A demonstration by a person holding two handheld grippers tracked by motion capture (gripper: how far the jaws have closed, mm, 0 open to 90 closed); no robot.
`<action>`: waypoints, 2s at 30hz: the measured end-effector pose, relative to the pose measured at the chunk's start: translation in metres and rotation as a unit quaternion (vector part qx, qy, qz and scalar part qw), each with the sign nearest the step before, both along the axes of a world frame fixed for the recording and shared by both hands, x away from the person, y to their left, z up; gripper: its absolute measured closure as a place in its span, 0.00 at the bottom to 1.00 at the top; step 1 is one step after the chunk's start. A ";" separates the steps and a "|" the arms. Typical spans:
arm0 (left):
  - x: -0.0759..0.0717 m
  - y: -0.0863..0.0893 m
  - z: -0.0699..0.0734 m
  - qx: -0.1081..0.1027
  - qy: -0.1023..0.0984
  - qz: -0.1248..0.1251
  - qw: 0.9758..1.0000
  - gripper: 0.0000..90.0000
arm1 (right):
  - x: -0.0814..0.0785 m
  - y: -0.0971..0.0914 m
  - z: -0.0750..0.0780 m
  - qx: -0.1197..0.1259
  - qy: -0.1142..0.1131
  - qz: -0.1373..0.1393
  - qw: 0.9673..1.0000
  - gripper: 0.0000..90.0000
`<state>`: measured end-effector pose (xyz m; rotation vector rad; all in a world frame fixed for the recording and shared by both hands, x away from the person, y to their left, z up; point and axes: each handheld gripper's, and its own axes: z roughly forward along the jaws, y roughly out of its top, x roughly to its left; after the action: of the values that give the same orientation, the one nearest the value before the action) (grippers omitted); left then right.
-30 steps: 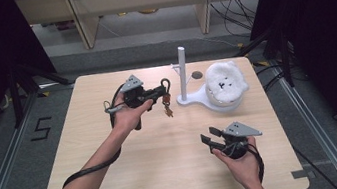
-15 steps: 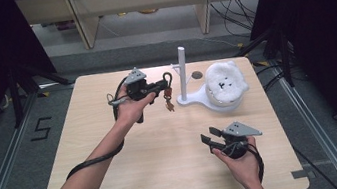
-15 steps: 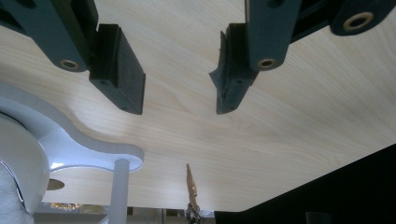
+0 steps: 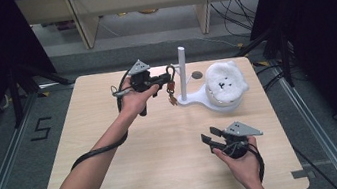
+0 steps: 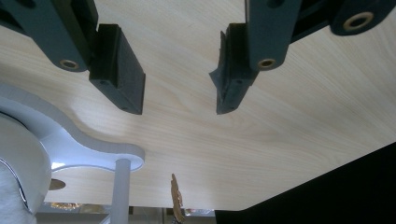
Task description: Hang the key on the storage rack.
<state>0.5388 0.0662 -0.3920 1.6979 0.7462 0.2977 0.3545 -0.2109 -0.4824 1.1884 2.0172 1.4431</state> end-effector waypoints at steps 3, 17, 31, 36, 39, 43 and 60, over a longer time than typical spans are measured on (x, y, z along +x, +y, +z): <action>0.003 -0.002 0.000 -0.003 0.007 0.003 1.000 0.93 | 0.000 0.000 0.000 0.001 0.001 0.001 1.000 0.59; 0.013 -0.008 -0.005 -0.012 0.032 0.012 0.999 0.93 | -0.002 0.001 -0.001 0.015 0.019 -0.001 1.000 0.59; 0.019 -0.014 -0.007 -0.015 0.043 0.019 0.999 0.92 | -0.002 0.000 -0.003 0.015 0.009 -0.001 1.000 0.59; 0.021 -0.017 -0.006 -0.009 0.042 0.023 0.999 0.92 | 0.000 -0.002 -0.003 0.010 0.004 0.004 1.000 0.59; 0.022 -0.019 -0.007 -0.012 0.042 0.023 0.999 0.92 | -0.001 -0.001 -0.003 0.012 0.007 0.001 1.000 0.59; 0.022 -0.021 -0.007 -0.007 0.044 0.025 0.999 0.91 | 0.000 -0.002 -0.004 0.008 0.003 0.004 1.000 0.59; 0.009 -0.010 -0.006 0.041 -0.008 0.040 0.998 0.68 | -0.002 -0.005 -0.003 0.000 0.006 -0.001 1.000 0.58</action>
<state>0.5474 0.0561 -0.3975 1.7434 0.8004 0.4026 0.3529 -0.2159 -0.4855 1.2003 2.0236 1.4383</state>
